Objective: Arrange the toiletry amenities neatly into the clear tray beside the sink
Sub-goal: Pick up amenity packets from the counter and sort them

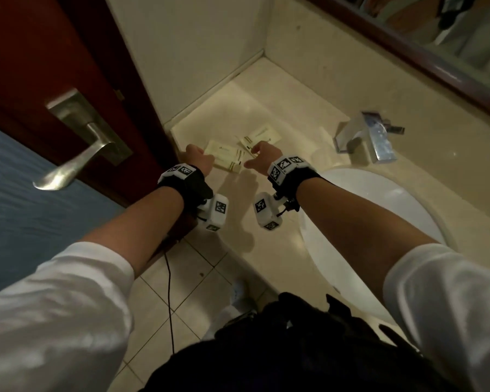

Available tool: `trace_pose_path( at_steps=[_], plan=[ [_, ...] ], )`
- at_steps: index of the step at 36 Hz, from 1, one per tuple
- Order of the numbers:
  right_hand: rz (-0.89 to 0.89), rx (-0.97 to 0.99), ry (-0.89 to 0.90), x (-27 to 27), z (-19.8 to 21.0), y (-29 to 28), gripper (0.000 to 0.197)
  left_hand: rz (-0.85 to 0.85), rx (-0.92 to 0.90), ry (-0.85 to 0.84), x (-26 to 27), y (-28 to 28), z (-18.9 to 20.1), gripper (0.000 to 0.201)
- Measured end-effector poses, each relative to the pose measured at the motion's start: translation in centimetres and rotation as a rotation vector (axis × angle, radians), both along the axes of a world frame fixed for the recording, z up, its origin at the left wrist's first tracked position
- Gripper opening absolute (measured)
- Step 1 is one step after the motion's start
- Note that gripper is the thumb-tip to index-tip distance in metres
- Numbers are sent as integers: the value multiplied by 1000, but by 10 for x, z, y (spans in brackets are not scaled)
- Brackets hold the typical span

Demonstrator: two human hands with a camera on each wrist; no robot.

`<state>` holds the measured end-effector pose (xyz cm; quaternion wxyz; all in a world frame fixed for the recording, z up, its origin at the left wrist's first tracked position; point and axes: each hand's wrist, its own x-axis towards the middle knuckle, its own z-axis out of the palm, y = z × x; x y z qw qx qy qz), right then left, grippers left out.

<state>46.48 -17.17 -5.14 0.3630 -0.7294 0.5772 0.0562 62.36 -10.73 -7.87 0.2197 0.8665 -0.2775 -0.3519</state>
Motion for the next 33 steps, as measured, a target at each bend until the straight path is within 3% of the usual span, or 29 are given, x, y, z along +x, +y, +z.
trace_pose_path(
  at_steps=[11,21,33],
  plan=[
    [98,-19,117,8,-10,-11,68,-59,46,-45,9,-13,-16,49],
    [91,-22,121,22,-23,-24,69,-141,103,-95,17,-27,-21,64],
    [158,-139,192,36,-40,-25,89,-224,83,-140,28,-30,-25,53]
  ],
)
